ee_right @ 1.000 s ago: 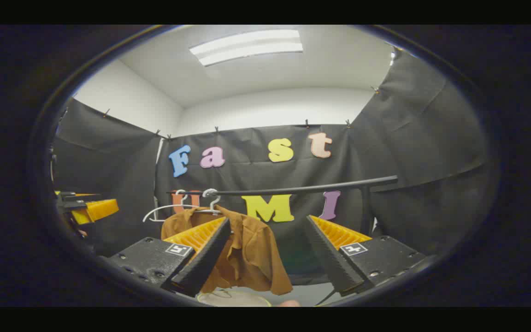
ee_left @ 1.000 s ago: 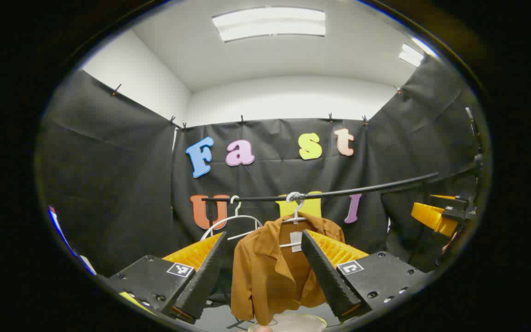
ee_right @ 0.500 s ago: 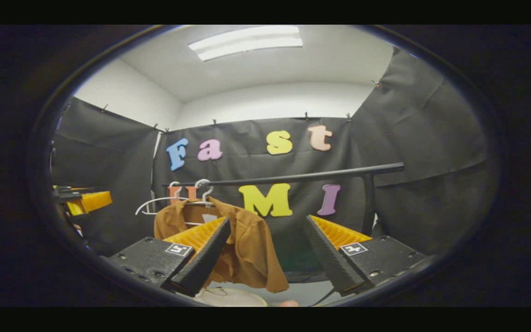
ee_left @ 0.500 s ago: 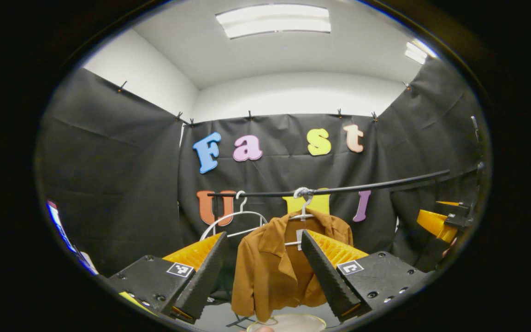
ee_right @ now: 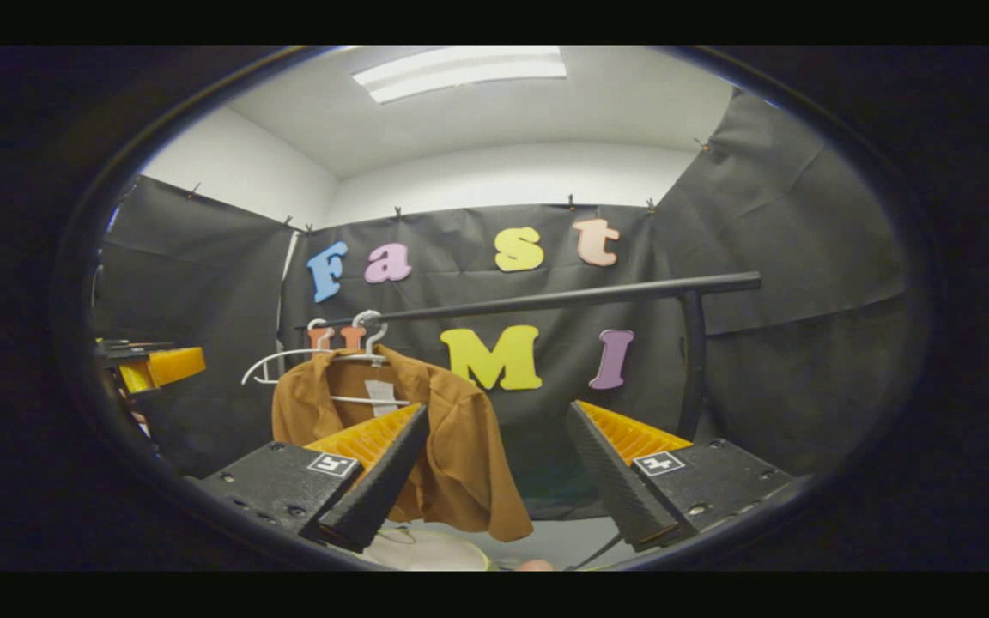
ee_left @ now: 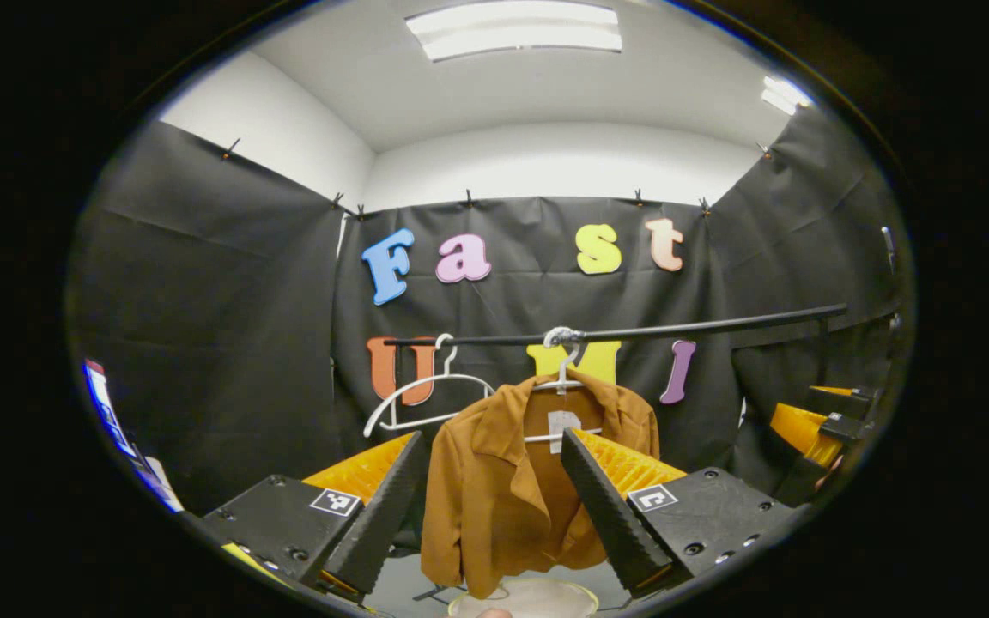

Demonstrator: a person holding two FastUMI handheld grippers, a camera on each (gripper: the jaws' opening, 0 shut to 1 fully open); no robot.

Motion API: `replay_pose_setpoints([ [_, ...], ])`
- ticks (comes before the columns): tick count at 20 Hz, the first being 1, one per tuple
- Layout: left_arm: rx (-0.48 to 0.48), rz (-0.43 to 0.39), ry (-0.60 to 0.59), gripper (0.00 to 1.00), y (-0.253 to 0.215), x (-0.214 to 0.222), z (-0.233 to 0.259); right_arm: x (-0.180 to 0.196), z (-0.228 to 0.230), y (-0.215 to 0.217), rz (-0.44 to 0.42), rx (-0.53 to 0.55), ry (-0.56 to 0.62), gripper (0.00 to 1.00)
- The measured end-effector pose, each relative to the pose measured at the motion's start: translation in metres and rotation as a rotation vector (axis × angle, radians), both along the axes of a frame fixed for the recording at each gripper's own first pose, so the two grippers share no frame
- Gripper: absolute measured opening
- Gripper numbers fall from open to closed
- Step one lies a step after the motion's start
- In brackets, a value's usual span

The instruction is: Grasp the clothes on the hanger with both hands and then place them into the laundry hamper below.

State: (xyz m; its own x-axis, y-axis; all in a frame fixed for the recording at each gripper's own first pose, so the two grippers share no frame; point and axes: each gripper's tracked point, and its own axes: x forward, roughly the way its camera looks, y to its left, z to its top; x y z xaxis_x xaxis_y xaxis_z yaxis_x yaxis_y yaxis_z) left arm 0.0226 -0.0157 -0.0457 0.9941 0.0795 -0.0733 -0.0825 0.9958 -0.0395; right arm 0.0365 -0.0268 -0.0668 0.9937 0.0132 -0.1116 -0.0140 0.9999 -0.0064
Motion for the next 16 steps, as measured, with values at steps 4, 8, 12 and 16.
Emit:
replay_pose_setpoints([
  [4, -0.026, 0.020, 0.050, 0.99, -0.012, 0.004, -0.027, 0.011, -0.030, 0.004, 0.043, -0.014, 0.057, 1.00],
  [8, -0.060, 0.020, 0.081, 1.00, -0.024, 0.010, -0.043, 0.021, -0.055, 0.022, 0.125, 0.005, 0.113, 1.00],
  [12, -0.098, -0.020, 0.106, 0.96, -0.033, 0.027, -0.054, 0.037, -0.075, 0.043, 0.162, 0.048, 0.168, 1.00],
  [16, -0.133, -0.071, 0.134, 0.97, -0.037, 0.057, -0.073, 0.059, -0.090, 0.064, 0.159, 0.069, 0.192, 1.00],
])
